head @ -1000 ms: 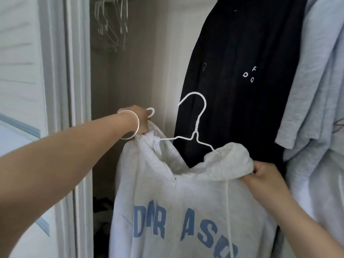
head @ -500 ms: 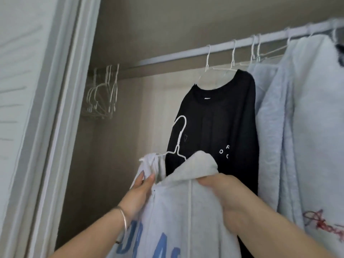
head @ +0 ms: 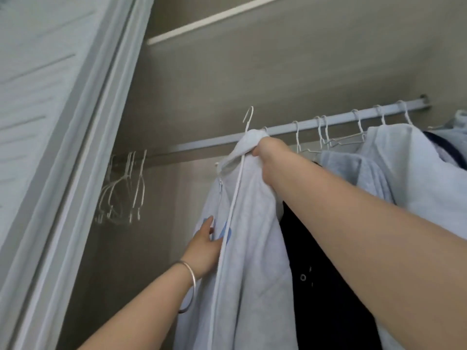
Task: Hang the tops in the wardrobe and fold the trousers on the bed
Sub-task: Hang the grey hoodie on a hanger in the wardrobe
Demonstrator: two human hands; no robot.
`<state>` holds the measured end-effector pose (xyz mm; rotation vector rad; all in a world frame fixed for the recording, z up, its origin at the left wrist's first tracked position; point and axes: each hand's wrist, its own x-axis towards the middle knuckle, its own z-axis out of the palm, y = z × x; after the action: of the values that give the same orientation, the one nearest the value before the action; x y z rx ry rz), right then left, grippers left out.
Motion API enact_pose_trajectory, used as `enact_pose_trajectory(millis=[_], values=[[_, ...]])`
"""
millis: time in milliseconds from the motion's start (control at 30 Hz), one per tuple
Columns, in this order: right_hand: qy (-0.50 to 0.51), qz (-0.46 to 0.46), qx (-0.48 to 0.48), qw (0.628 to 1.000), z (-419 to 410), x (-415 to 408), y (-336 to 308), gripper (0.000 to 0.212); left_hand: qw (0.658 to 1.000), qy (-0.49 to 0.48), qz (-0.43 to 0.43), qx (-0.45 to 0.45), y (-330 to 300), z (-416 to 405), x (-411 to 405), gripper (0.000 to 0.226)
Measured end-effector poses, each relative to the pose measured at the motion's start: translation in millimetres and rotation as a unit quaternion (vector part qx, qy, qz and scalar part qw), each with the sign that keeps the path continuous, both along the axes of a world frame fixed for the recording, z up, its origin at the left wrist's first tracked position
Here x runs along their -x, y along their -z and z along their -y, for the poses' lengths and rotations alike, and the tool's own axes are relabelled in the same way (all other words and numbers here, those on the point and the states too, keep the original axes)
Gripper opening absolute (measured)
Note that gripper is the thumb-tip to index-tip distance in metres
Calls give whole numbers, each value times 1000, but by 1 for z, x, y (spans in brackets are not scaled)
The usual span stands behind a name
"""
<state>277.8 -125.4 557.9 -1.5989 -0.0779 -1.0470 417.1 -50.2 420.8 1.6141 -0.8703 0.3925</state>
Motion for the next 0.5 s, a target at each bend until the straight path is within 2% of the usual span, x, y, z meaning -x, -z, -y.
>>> enact_pose_trajectory(millis=[33, 67, 133, 167, 233, 300, 433, 500], values=[[25, -9, -11, 1000, -2, -7, -11, 29, 1000, -3, 9, 0, -6, 2, -7, 72], [64, -44, 21, 997, -6, -11, -19, 29, 1000, -6, 24, -5, -13, 5, -15, 69], [168, -111, 137, 970, -10, -21, -29, 24, 998, -2, 54, -16, -25, 13, -33, 83], [181, -124, 146, 965, -5, -32, -36, 22, 999, 2, 47, -23, -31, 18, -43, 82], [224, -166, 223, 934, 12, -59, -43, 29, 999, -2, 27, -33, -36, 27, -54, 60], [212, -151, 268, 928, 30, -87, -40, 21, 999, 1, 16, -35, -37, 32, -52, 41], [124, -88, 118, 981, 54, -129, -17, 38, 998, 11, 29, -57, -20, 29, -41, 25], [108, -81, 86, 987, 55, -130, -13, 40, 994, 1, 42, -104, -11, 27, -40, 43]])
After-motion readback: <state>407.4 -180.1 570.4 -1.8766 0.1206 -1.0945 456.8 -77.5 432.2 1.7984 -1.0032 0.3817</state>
